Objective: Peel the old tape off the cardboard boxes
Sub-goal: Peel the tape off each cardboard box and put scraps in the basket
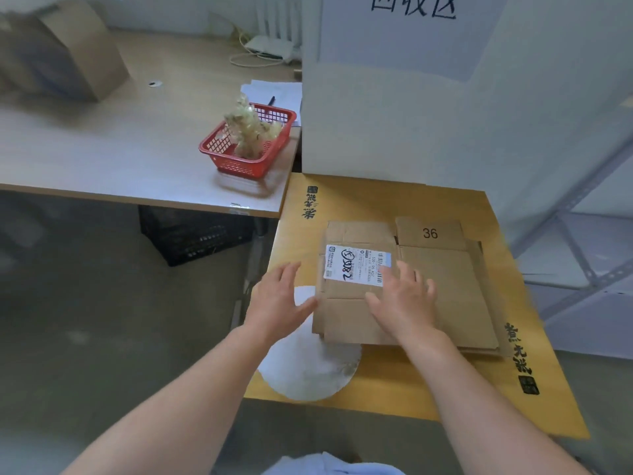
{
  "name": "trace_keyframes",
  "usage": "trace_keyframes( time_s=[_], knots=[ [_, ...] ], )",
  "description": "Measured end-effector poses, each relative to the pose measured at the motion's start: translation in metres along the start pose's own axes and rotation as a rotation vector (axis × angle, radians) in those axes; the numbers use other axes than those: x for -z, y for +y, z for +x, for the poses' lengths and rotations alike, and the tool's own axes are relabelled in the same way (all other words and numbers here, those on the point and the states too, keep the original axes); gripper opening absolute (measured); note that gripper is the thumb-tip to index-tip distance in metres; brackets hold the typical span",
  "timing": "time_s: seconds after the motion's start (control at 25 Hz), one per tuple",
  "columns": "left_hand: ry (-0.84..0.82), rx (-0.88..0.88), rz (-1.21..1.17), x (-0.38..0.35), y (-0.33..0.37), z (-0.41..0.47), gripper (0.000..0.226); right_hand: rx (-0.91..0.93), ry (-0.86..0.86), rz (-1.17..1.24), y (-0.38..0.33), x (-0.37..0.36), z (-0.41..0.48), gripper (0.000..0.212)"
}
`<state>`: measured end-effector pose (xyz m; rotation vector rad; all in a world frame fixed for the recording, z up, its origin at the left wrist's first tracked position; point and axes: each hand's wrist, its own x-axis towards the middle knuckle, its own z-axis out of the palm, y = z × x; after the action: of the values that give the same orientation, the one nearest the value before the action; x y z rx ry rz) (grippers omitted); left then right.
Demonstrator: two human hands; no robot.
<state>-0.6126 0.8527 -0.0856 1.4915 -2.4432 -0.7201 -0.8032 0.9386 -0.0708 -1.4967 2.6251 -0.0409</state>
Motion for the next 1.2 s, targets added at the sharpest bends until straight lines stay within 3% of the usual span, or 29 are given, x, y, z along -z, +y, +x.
trace_keyframes(
  time_s=[0.16,0.6,1.2],
  knots=[
    [0.102,0.073,0.062,0.048,-0.078,-0.028,0.067,0.152,0.114,0.016,-0.092,0.008,-0.014,0.044],
    [0.280,0.335,0.144,0.152,-0.278,-0.092,0.041,0.502,0.101,-0.006,-0.342,-0.009,-0.035,0.030],
    [0.433,0.553,0.099,0.251,-0.414,-0.046,0.033,0.767,0.027,0.141,-0.544,-0.009,0.040,0.025]
  ],
)
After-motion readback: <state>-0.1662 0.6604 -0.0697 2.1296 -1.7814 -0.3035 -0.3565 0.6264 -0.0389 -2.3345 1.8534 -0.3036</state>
